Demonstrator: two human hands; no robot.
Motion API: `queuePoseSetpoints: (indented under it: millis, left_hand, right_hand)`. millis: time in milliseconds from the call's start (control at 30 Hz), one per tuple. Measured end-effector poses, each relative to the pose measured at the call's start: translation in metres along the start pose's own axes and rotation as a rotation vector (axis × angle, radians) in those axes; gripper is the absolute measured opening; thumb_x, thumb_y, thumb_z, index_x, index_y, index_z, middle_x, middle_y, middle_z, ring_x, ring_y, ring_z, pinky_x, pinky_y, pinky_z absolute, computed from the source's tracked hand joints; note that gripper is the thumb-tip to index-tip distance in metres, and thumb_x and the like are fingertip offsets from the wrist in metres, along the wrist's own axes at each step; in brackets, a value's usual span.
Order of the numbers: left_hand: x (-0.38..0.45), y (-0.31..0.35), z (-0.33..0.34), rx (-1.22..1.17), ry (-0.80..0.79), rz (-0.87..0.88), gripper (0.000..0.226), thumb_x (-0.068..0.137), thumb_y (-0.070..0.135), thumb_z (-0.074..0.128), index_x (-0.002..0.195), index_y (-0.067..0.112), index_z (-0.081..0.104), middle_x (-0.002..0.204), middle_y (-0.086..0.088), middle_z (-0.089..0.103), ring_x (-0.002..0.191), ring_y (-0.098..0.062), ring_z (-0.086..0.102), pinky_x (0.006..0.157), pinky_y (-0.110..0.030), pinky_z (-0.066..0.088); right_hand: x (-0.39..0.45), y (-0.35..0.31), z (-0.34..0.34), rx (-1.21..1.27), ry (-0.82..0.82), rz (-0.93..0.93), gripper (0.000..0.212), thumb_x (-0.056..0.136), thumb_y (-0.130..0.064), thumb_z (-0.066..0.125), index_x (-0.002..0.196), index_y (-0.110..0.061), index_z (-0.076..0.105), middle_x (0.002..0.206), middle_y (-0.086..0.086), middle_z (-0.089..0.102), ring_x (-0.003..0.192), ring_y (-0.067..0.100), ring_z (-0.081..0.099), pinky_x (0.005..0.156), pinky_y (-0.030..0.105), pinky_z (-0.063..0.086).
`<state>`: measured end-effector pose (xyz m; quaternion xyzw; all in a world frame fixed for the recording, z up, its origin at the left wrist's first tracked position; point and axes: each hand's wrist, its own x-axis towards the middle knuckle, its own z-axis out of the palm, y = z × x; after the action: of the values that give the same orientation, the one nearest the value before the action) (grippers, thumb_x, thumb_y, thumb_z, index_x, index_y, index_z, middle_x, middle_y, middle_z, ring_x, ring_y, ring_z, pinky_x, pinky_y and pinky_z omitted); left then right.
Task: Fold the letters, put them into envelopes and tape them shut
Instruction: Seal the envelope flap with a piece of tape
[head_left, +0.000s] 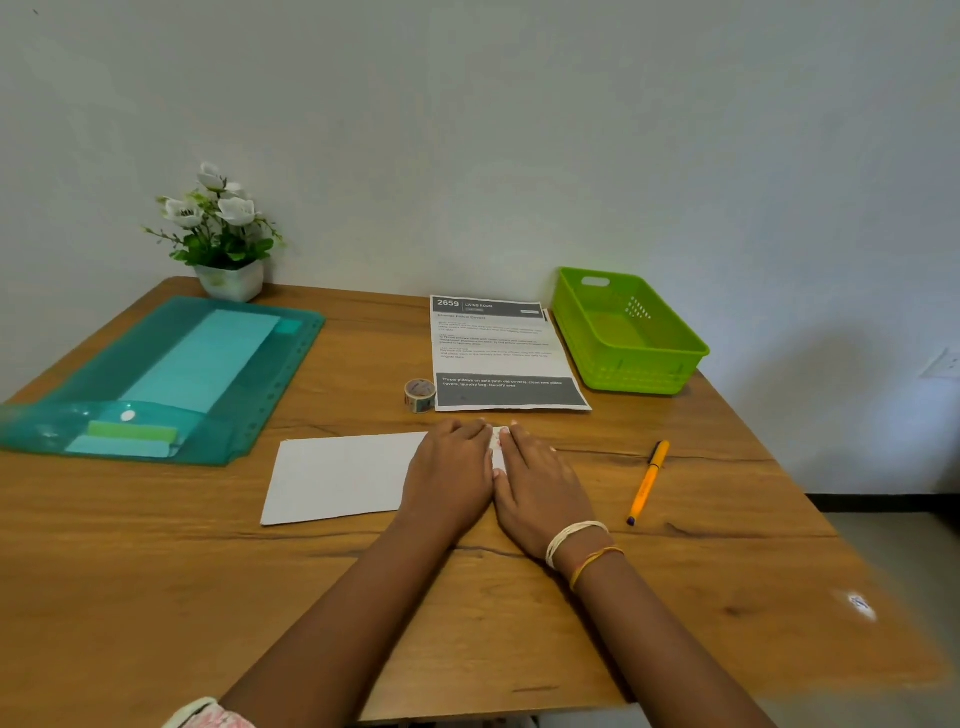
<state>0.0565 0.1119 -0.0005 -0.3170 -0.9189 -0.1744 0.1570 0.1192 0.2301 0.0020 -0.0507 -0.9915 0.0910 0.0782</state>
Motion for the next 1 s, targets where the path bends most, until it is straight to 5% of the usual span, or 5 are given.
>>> queuePoseSetpoints:
  millis: [333, 567, 800, 933, 1000]
  left_hand:
    - [-0.002, -0.002, 0.004, -0.003, -0.007, -0.039, 0.043, 0.101, 0.03, 0.035, 0.138, 0.018, 0.052, 0.14, 0.003, 0.054, 0.127, -0.016, 0.042, 0.103, -0.026, 0.034]
    - [-0.001, -0.003, 0.003, -0.005, -0.032, -0.013, 0.047, 0.098, 0.027, 0.04, 0.144, 0.021, 0.043, 0.15, 0.003, 0.042, 0.128, -0.018, 0.043, 0.105, -0.03, 0.035]
    - [-0.001, -0.001, 0.004, 0.034, -0.033, -0.017, 0.045, 0.099, 0.032, 0.034, 0.138, 0.019, 0.051, 0.143, 0.001, 0.051, 0.121, -0.02, 0.045, 0.101, -0.029, 0.035]
    - [-0.001, -0.002, 0.002, -0.008, -0.03, -0.039, 0.048, 0.1, 0.033, 0.035, 0.146, 0.02, 0.04, 0.149, 0.001, 0.044, 0.131, -0.016, 0.041, 0.105, -0.029, 0.034]
    - [-0.002, 0.0, -0.001, -0.043, -0.02, -0.031, 0.041, 0.098, 0.031, 0.04, 0.136, 0.025, 0.053, 0.146, 0.003, 0.047, 0.127, -0.016, 0.045, 0.098, -0.029, 0.041]
  right_hand:
    - [-0.011, 0.007, -0.004, 0.131, 0.128, -0.029, 0.038, 0.097, -0.031, 0.043, 0.134, -0.026, 0.053, 0.145, 0.003, 0.044, 0.134, 0.017, 0.038, 0.109, 0.027, 0.031]
    - [-0.001, -0.004, -0.003, -0.072, 0.115, 0.125, 0.053, 0.092, -0.047, 0.033, 0.144, -0.035, 0.032, 0.129, 0.001, 0.043, 0.112, 0.023, 0.04, 0.087, 0.035, 0.038]
    - [-0.004, -0.005, 0.006, -0.076, 0.141, 0.126, 0.055, 0.094, -0.04, 0.031, 0.145, -0.02, 0.033, 0.139, 0.001, 0.041, 0.118, 0.022, 0.04, 0.096, 0.035, 0.037]
    - [-0.009, -0.007, 0.004, -0.022, 0.185, 0.108, 0.054, 0.093, -0.04, 0.033, 0.145, -0.024, 0.034, 0.138, 0.0, 0.045, 0.12, 0.02, 0.042, 0.098, 0.034, 0.037]
    - [-0.009, -0.007, 0.003, -0.032, 0.188, 0.086, 0.049, 0.093, -0.038, 0.035, 0.142, -0.029, 0.04, 0.135, 0.002, 0.047, 0.119, 0.022, 0.044, 0.096, 0.036, 0.038]
